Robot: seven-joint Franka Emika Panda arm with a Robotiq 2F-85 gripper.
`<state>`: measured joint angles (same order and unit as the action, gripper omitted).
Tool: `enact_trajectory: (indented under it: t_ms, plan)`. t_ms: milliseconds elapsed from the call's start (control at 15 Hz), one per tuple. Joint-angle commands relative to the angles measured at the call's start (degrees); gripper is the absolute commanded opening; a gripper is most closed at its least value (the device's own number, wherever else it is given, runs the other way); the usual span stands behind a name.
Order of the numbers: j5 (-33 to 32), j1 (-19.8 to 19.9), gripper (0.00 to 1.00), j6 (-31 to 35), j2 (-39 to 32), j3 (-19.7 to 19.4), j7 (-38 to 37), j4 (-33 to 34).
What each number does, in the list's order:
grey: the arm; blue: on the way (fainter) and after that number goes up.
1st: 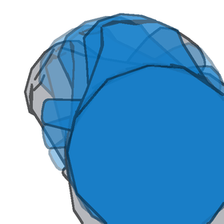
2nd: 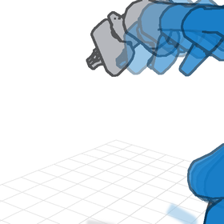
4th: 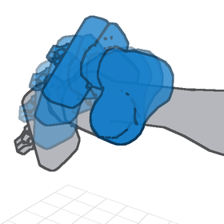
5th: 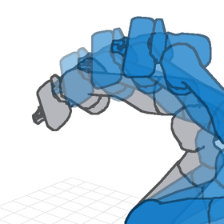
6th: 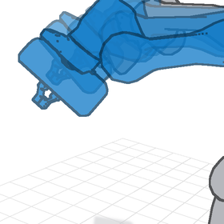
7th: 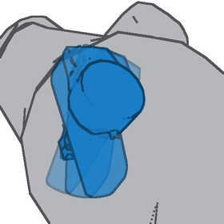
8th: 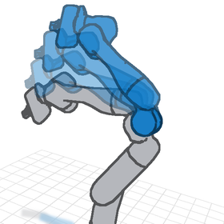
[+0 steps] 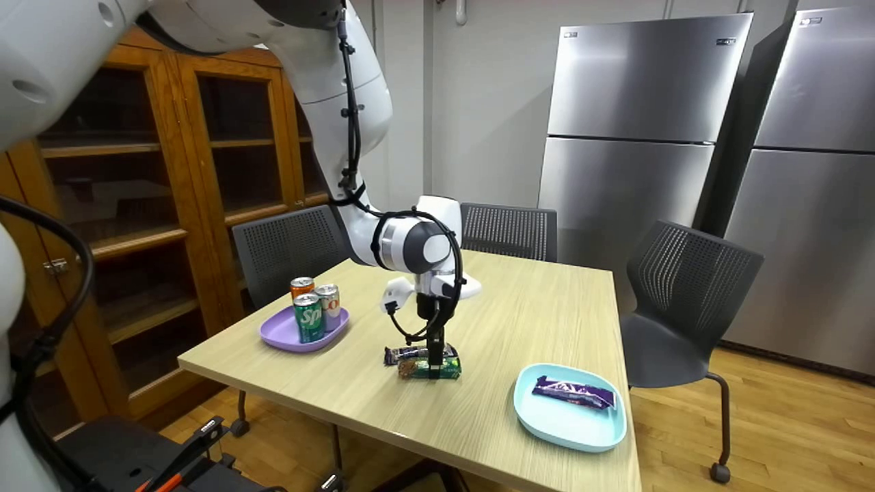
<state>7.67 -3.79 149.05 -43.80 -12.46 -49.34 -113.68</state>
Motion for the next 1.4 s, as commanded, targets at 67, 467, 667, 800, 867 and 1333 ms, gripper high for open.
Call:
enact_trajectory:
  t_ms: [67, 467, 667, 800, 867, 1333]
  plan:
    - [1.2, 1.3, 0.18, 0.1, -0.3, 1.1, 0.9, 1.2]
    - [1.6, 1.7, 0.12, 0.6, -0.1, 1.4, 1.3, 0.9]
    - [1.1, 1.2, 0.12, 1.1, 1.0, 1.0, 1.2, 0.2]
    - [0.7, 0.7, 0.12, 2.1, 1.9, 0.6, 1.2, -0.5]
    - [0.6, 0.5, 0.12, 2.7, 2.4, 0.4, 1.1, -0.9]
    - [0.0, -1.0, 0.12, 7.4, 5.8, -1.7, -0.3, -3.1]
